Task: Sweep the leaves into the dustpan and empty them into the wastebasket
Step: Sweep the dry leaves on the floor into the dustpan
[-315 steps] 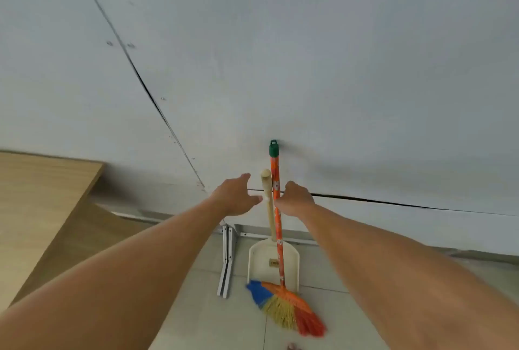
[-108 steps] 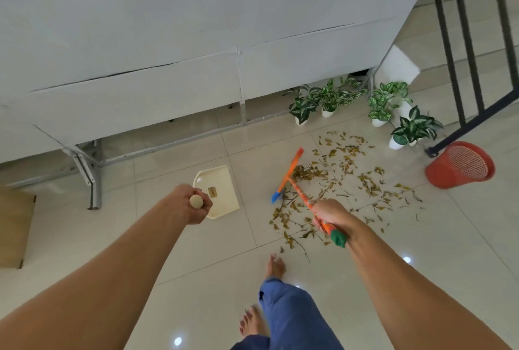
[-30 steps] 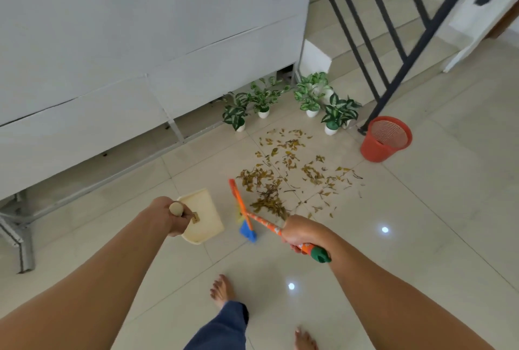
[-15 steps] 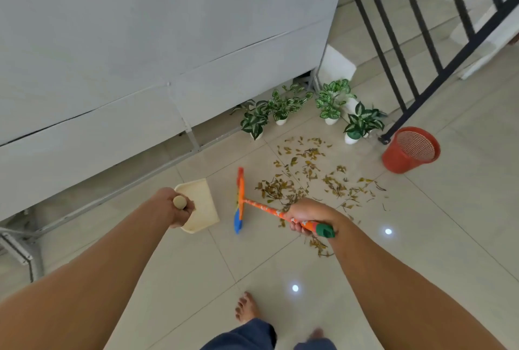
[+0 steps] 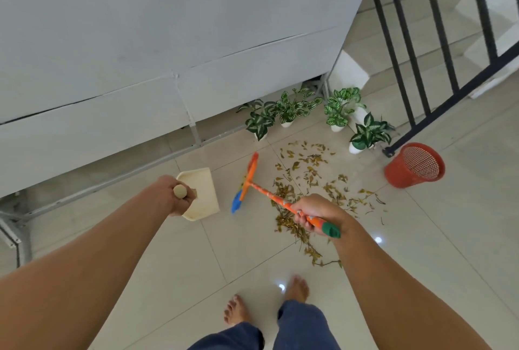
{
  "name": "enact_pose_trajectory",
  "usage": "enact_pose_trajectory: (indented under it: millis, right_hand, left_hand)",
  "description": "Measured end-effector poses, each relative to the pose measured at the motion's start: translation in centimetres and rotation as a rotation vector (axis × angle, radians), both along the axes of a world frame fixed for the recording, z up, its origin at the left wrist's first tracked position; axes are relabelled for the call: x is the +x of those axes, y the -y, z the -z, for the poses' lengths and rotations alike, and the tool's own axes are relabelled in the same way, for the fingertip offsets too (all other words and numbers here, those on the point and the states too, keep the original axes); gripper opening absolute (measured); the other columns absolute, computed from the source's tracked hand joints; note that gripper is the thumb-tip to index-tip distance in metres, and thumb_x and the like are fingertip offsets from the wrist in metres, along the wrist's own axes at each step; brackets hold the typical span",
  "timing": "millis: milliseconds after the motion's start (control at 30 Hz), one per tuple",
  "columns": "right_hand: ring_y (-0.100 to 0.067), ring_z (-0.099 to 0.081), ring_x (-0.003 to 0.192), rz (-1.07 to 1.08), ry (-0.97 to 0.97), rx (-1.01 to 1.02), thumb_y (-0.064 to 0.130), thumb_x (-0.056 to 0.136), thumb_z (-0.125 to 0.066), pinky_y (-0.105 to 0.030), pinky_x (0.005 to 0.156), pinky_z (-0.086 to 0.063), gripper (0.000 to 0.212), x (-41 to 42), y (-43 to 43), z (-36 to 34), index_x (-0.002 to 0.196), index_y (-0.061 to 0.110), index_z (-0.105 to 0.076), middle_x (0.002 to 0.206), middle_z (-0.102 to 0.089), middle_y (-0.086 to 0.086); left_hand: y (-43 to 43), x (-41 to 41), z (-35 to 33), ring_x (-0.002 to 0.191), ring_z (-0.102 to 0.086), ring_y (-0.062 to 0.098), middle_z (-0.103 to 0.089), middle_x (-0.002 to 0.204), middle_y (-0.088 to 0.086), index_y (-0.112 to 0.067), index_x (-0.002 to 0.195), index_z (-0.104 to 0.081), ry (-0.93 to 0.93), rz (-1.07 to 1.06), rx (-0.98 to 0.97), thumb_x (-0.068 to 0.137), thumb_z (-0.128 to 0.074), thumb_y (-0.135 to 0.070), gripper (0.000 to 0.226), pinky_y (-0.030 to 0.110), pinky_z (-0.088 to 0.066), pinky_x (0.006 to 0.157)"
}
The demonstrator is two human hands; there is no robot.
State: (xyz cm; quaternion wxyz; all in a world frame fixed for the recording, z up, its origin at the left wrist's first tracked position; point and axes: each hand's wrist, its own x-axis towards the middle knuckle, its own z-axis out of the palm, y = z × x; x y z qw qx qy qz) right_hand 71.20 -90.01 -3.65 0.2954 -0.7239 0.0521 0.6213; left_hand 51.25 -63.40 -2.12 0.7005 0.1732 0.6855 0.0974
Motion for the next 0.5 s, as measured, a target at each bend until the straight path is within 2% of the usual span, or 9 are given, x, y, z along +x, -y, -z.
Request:
enact_pose_trajectory:
  millis: [33,100,167,233,333,500]
  right_hand:
    - [-0.004,-0.040,0.040,0.044,-0.015,0.010,0.010,0.099,-0.041,-0.015,0.032,-0.035,0.014,0.4,-0.2,0.6,0.109,0.008,-0.050,0.063,-0.045,0.000]
    - [-0.004,-0.042,0.039,0.085,-0.020,-0.003,0.009,0.098,-0.039,-0.016,0.031,-0.035,0.018,1.5,-0.1,1.5,0.110,0.007,-0.052,0.062,-0.046,-0.001]
    - [-0.004,-0.043,0.035,0.084,-0.012,-0.026,0.008,0.099,-0.038,-0.016,0.030,-0.035,0.017,2.6,0.5,0.9,0.103,0.009,-0.054,0.063,-0.046,-0.001]
    - [-0.003,-0.042,0.035,0.093,-0.017,-0.028,0.009,0.100,-0.039,-0.015,0.029,-0.035,0.018,4.0,1.6,0.0,0.098,0.013,-0.057,0.062,-0.045,0.000]
    - [-0.004,-0.041,0.040,0.088,-0.036,0.002,0.012,0.098,-0.043,-0.016,0.031,-0.036,0.016,6.5,2.9,-0.6,0.107,0.012,-0.056,0.061,-0.047,0.001]
    - [-0.003,-0.039,0.038,0.132,-0.107,0.064,0.008,0.100,-0.041,-0.014,0.029,-0.033,0.016,11.9,0.7,1.4,0.113,0.006,-0.051,0.063,-0.046,0.000]
  left_hand:
    - [0.6,0.3,-1.8,0.041,-0.041,0.012,-0.048,0.071,0.006,0.002,0.084,-0.052,0.078,-0.179,-0.140,0.093,-0.047,0.002,0.010,0.017,-0.037,0.033]
    - [2.4,0.8,-1.6,0.029,-0.036,0.013,-0.043,0.067,0.004,-0.005,0.082,-0.046,0.090,-0.297,-0.181,0.093,-0.042,0.003,0.014,0.014,-0.034,0.033]
    - [2.6,1.2,-2.0,0.024,-0.034,0.013,-0.043,0.066,0.004,-0.006,0.081,-0.044,0.093,-0.332,-0.212,0.092,-0.041,0.004,0.015,0.014,-0.034,0.033]
    - [2.8,2.7,-2.6,0.026,-0.034,0.013,-0.043,0.067,0.004,-0.007,0.081,-0.045,0.018,-0.366,-0.215,0.092,-0.041,0.004,0.016,0.014,-0.035,0.033]
    - [4.0,4.6,-2.6,0.034,-0.037,0.011,-0.043,0.067,0.004,-0.007,0.081,-0.045,0.043,-0.354,-0.215,0.092,-0.041,0.004,0.016,0.013,-0.034,0.032]
    - [4.8,8.6,-2.6,0.026,-0.034,0.012,-0.043,0.064,0.003,-0.007,0.080,-0.045,0.010,-0.333,-0.214,0.093,-0.039,0.003,0.018,0.012,-0.035,0.032]
